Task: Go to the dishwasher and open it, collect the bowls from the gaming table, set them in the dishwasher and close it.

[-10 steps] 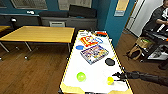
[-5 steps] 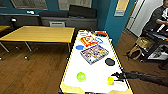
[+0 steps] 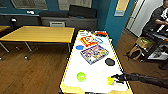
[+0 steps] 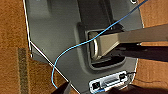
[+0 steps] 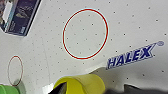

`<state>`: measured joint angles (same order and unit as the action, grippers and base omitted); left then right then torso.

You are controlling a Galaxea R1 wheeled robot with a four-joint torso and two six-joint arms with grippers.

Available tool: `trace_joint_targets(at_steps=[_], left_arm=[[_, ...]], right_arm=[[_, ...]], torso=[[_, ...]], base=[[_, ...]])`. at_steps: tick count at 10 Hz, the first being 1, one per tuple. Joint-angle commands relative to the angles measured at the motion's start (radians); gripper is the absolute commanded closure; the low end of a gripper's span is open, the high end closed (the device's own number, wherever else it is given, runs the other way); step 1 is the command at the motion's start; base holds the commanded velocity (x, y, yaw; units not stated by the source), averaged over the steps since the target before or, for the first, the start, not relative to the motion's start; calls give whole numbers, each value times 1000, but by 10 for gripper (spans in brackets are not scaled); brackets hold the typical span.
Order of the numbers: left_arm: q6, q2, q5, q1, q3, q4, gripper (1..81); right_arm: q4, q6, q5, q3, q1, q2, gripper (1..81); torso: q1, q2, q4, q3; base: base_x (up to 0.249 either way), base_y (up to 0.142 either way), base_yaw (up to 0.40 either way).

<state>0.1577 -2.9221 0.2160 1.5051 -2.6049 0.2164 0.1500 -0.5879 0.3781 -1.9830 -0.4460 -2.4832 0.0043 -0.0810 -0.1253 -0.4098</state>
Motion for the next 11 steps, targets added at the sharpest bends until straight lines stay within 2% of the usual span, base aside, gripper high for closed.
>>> trace_joint_targets(at_steps=[1, 3, 5, 8, 11], left_arm=[[0, 3, -58, -4, 5, 0, 10], [0, 3, -58, -1, 5, -2, 10], [0, 0, -58, -1, 5, 0, 10], [0, 3, -59, -1, 5, 0, 10], [0, 7, -58, 1, 5, -3, 10]], right_arm=[[20, 2, -15, 61, 103, 83, 10], [19, 2, -27, 105, 78, 123, 10], [19, 3, -74, 126, 43, 146, 10], [17, -1, -76, 113, 57, 114, 10], [20, -3, -70, 49, 80, 47, 10]], torso=[[0, 0, 0, 0], [0, 0, 0, 0], [0, 0, 0, 0], [0, 0, 0, 0], [0, 0, 0, 0]], base=[[0, 0, 0], [0, 0, 0], [0, 0, 0], [0, 0, 0], [0, 0, 0]])
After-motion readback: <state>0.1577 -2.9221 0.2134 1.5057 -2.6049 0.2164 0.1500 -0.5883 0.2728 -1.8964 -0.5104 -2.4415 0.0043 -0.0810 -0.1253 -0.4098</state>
